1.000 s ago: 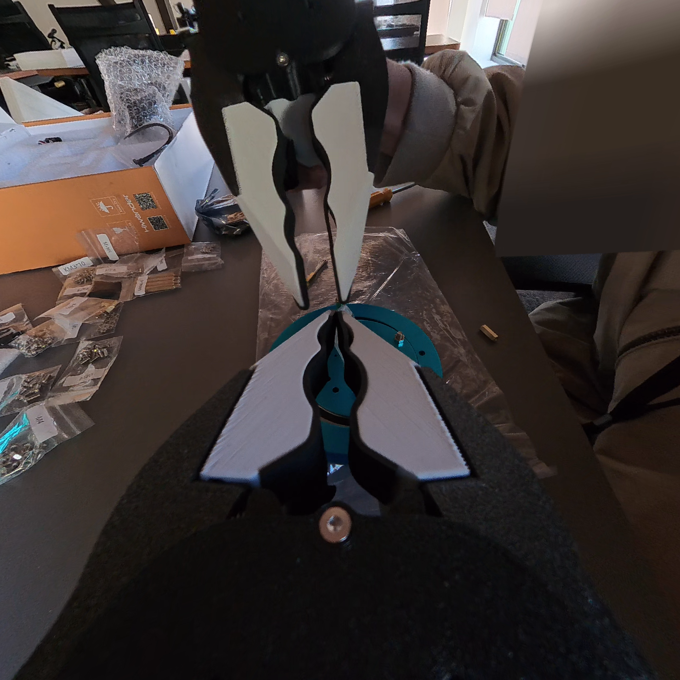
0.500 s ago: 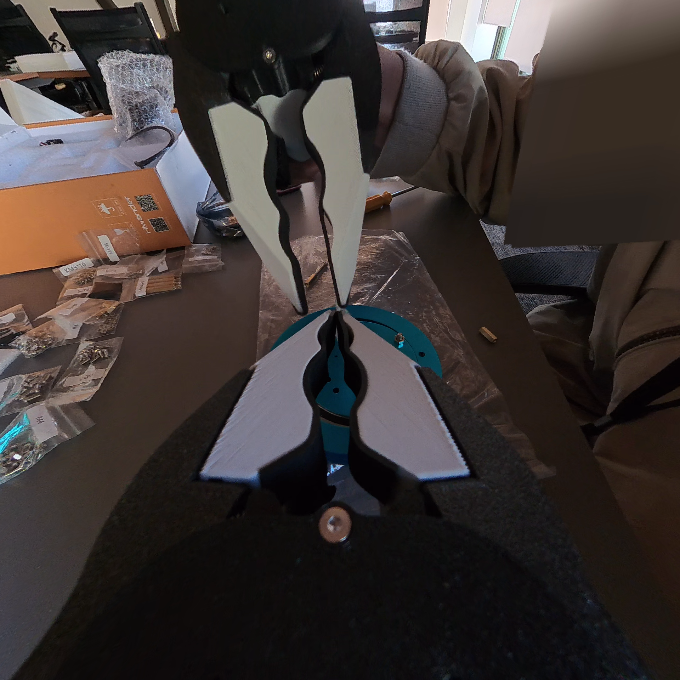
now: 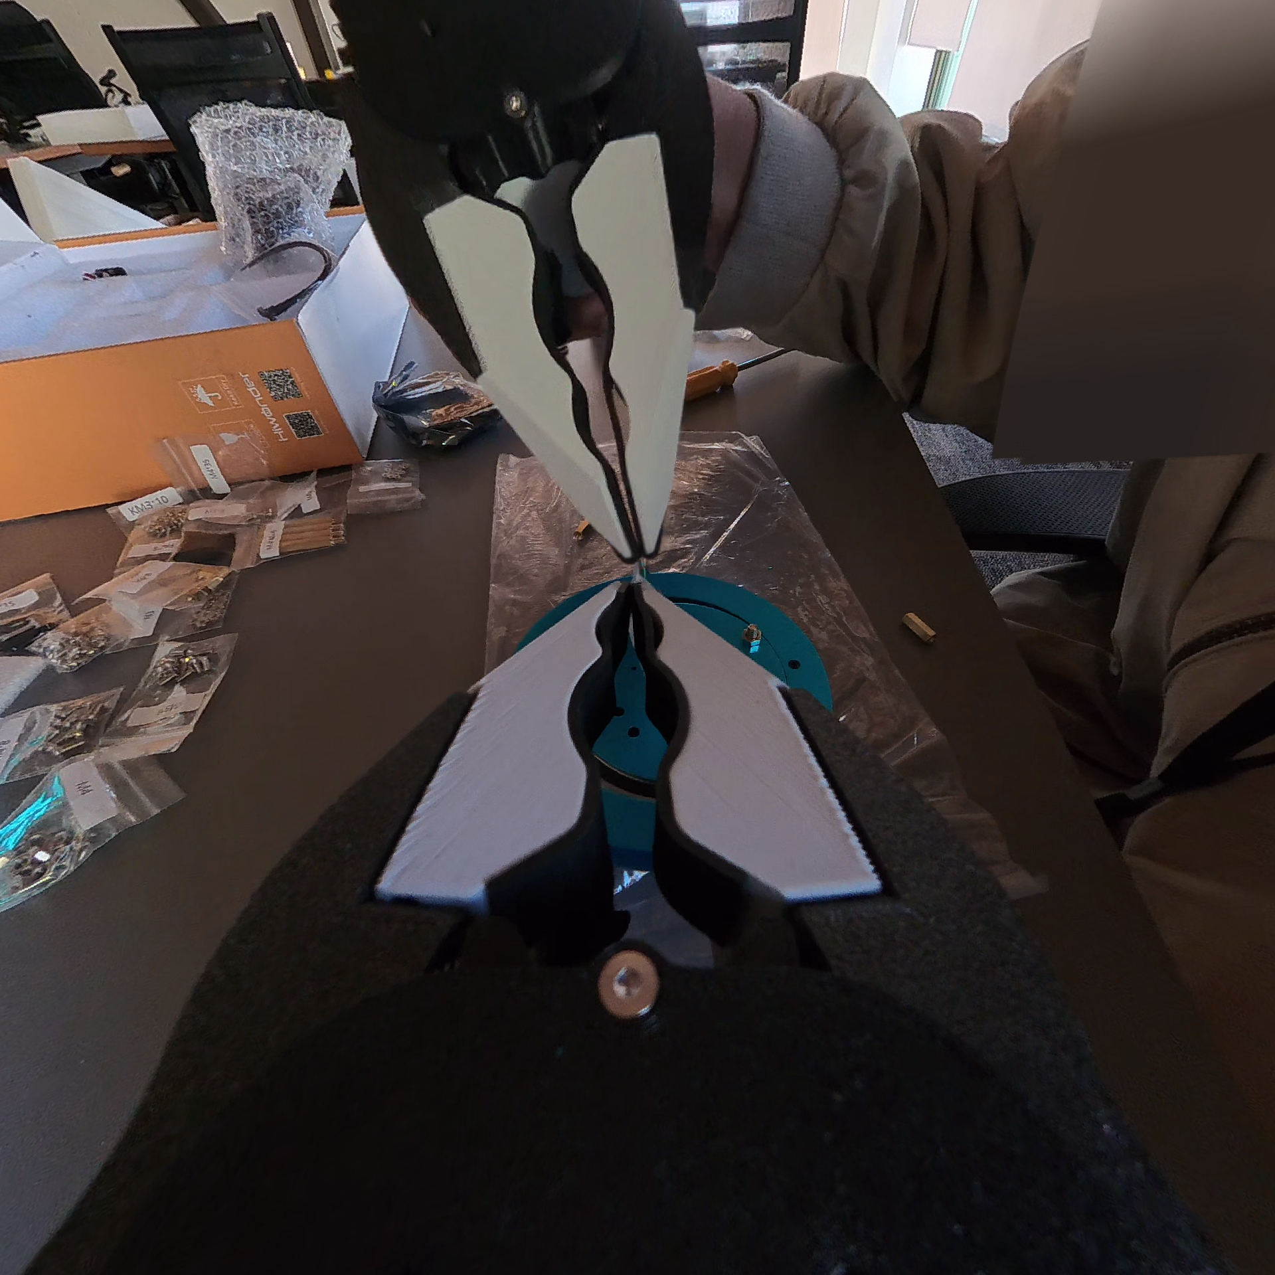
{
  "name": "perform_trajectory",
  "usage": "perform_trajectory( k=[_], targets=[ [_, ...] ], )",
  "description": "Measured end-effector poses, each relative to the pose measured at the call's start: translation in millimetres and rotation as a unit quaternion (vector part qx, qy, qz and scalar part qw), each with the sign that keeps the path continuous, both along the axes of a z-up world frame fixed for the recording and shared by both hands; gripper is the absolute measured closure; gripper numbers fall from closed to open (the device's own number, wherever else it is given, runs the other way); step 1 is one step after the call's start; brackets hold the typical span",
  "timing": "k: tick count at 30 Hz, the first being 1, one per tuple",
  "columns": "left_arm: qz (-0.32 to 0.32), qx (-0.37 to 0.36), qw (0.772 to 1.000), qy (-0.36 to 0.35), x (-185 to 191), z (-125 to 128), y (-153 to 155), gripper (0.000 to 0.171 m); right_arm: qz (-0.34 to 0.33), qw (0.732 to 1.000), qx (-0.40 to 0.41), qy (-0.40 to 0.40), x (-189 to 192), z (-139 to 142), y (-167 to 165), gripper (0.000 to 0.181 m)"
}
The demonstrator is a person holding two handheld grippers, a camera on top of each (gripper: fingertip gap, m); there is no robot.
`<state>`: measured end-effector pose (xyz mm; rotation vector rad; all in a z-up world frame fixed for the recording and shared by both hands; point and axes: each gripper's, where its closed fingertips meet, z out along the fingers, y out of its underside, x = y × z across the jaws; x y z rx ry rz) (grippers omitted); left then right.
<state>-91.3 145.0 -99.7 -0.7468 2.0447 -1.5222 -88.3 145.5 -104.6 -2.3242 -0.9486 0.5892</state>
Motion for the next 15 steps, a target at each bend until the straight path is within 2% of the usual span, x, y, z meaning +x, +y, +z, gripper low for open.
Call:
perform_trajectory(
  k=[9, 12, 15],
  targets=[
    [0.032, 0.024, 0.999, 0.0, 5, -5, 1, 0.171, -0.045, 0.998, 0.002, 0.033, -3, -9, -2, 0.181],
    [0.12, 0.033, 0.992, 0.011, 5, -1, 13, 0.149, -0.129, 0.987, -0.01, 0.094, -5, -7, 0, 0.181],
    [0.196, -0.002, 0.981, 0.012, -12, 4, 11, 0.128, -0.225, 0.957, 0.013, 0.183, -9, 14, -1, 0.181]
  ],
)
